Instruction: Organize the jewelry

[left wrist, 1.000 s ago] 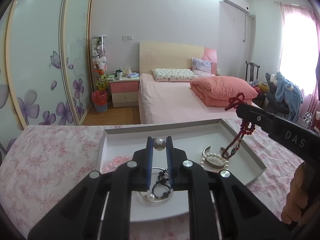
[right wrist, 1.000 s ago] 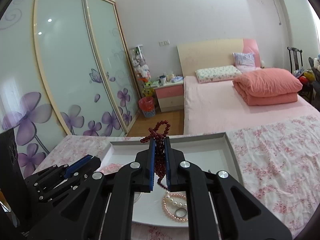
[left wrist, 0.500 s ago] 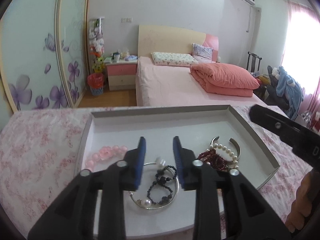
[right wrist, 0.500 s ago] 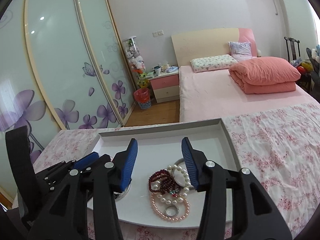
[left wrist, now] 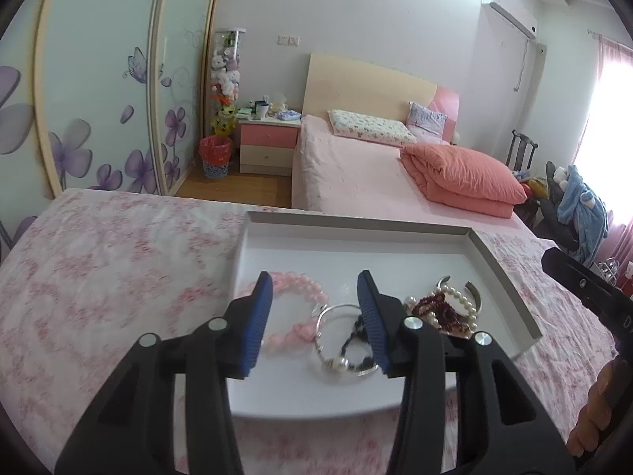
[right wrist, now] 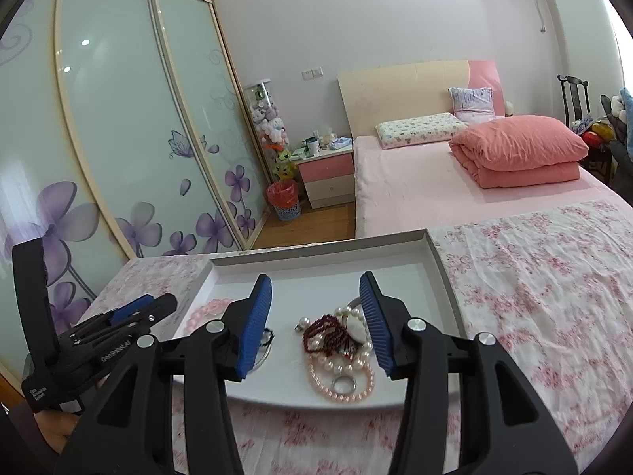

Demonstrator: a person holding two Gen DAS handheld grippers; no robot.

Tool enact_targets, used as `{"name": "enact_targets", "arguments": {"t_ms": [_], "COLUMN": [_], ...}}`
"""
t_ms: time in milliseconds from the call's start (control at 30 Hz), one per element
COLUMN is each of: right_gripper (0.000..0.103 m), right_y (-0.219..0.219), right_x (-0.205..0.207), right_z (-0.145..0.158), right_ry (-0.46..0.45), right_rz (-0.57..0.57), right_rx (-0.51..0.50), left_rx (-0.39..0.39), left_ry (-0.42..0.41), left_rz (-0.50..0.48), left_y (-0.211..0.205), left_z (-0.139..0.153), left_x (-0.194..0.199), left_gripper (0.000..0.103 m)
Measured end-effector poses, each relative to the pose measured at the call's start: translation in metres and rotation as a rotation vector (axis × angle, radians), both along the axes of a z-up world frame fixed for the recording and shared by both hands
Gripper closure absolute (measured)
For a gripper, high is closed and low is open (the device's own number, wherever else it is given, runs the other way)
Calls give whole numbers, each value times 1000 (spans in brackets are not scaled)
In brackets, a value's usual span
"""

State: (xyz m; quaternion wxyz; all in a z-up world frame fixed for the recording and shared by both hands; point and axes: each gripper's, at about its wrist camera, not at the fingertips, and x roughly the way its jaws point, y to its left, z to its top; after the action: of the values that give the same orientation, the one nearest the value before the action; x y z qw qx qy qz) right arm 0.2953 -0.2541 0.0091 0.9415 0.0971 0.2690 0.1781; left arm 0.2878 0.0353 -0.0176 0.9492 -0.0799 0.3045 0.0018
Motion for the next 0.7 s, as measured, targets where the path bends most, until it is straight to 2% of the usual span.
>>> {"name": "enact_targets", "arguments": {"t_ms": [200, 333, 500, 533, 567, 700], "right_gripper": [46, 38, 23, 18, 13, 4], "right_y": [0, -1, -3, -3, -3, -3], "right_x": [-37, -66, -94, -99, -105, -123], "right_z": [9, 10, 13, 14, 15, 18], "right_ry": [-36, -68, -110, -117, -128, -158], "right_rz": [10, 4, 4, 5, 8, 15], "right_rx": [-37, -63, -68, -67, -66, -70], "left_rx": [-8, -2, -3, 1, 9, 21], "left_ry": [-45, -84, -118, -124, -132, -145], "left_rz": [18, 17, -22, -25, -25, -26], "left_y": [12, 17, 20, 20, 20, 18], "left_z": [15, 21, 24, 25, 25, 26], "left_x": [-48, -79, -118, -123, -130, -148], "left_gripper": [43, 29, 10, 6, 4, 4]}}
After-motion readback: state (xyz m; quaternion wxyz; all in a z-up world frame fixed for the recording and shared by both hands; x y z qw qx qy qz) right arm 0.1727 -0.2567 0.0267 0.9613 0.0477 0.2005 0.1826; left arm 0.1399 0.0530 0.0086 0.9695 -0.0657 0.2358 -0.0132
